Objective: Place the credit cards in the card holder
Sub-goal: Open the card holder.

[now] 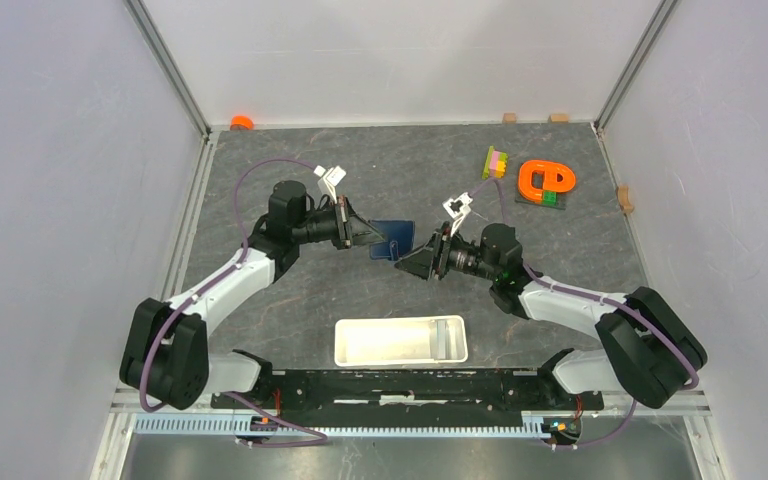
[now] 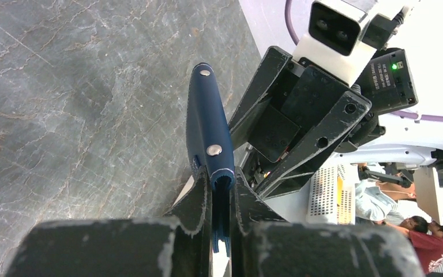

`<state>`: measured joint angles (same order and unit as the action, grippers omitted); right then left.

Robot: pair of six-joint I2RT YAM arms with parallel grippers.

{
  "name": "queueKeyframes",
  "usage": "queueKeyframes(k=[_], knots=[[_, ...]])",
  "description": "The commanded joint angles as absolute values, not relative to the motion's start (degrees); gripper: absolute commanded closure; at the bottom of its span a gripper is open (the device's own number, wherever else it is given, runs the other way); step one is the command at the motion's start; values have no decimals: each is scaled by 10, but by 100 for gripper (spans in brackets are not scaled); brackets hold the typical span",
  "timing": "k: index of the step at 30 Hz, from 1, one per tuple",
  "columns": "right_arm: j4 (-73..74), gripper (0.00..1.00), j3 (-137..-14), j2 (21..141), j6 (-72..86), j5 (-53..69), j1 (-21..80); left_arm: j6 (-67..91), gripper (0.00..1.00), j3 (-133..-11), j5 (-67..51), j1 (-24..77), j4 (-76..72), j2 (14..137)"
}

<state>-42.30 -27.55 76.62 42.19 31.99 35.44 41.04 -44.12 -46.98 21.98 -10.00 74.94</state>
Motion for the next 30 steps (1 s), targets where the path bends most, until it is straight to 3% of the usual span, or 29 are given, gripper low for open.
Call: queueKeyframes(k=[1,7,16,21,26,30], knots=[[-457,44,-276,766,418,324,351,438,98,-437,-526,226,-179,726],[-562,46,-275,769,458,352,352,437,98,-437,-528,231,-181,727],[-682,57,-277,799,520,373,352,435,98,-437,-530,239,-181,729],[-697,70,-278,801,515,358,354,436,98,-436,-530,243,-181,726],[-632,100,-308,806,451,340,369,442,98,-433,-529,251,-181,717],[-513,100,-332,770,325,321,398,420,98,-446,-479,250,-111,717]])
